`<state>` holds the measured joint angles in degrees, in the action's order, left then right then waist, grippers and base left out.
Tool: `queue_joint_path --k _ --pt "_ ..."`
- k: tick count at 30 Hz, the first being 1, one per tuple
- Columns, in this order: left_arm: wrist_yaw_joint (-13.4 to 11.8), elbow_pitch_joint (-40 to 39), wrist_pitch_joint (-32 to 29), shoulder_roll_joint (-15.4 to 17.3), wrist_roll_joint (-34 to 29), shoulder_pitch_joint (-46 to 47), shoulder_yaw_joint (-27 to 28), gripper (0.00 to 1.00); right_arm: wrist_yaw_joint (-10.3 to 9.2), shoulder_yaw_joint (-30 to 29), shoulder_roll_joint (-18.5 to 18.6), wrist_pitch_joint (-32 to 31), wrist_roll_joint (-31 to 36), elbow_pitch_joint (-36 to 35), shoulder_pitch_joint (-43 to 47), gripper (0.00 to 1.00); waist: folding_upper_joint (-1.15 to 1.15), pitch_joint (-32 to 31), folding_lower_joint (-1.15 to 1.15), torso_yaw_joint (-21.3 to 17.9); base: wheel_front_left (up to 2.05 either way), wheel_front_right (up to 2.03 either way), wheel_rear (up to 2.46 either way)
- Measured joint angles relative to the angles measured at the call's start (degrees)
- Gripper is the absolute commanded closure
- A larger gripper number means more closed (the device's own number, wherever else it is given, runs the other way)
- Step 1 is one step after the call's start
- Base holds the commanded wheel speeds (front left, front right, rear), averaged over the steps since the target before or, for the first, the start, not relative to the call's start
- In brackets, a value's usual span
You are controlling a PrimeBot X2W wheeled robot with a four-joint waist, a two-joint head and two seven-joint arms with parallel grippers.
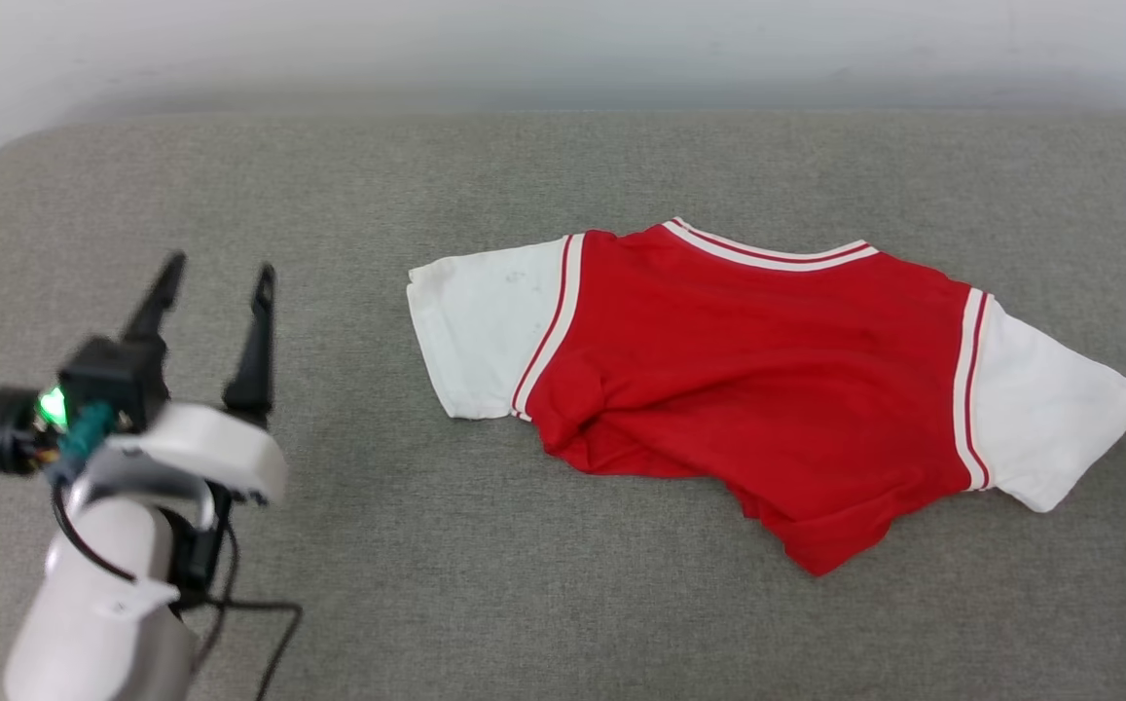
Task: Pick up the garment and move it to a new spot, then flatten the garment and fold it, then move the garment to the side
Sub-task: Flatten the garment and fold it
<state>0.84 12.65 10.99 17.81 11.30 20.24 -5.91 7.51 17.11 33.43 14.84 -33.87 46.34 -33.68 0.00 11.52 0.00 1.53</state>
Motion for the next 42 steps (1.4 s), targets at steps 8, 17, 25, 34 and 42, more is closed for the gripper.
queue_joint_path --k 8,17,25,34,42 --pt "4.77 0.29 -11.76 5.27 2.96 12.31 -1.19 0.00 0.00 -15.46 -9.22 0.22 12.65 -20.08 10.71 0.00 0.00 1.34 0.00 -2.01 0.00 0.00 0.00" --pt "6.48 4.92 -32.15 10.15 12.26 23.46 -9.57 0.00 0.00 -22.28 -20.67 -5.31 22.43 -42.19 22.08 0.00 0.00 4.69 0.00 -3.86 0.00 0.00 0.00" --pt "6.55 11.21 -47.68 14.17 23.41 31.61 -19.81 0.00 0.00 -20.90 -24.21 -10.34 23.37 -50.97 24.32 0.00 0.00 8.69 0.01 -5.58 0.00 0.00 0.00" --pt "6.56 15.69 -56.91 15.46 29.94 38.63 -29.06 0.00 0.00 -19.48 -23.92 -11.33 22.72 -51.42 22.80 0.00 0.00 13.79 0.01 -7.83 0.00 0.00 0.00" --pt "6.56 18.83 -59.03 17.29 31.31 41.23 -36.66 0.00 0.00 -18.68 -23.37 -10.26 22.07 -49.64 21.69 0.00 0.00 16.39 0.00 -9.55 0.00 0.00 0.00"
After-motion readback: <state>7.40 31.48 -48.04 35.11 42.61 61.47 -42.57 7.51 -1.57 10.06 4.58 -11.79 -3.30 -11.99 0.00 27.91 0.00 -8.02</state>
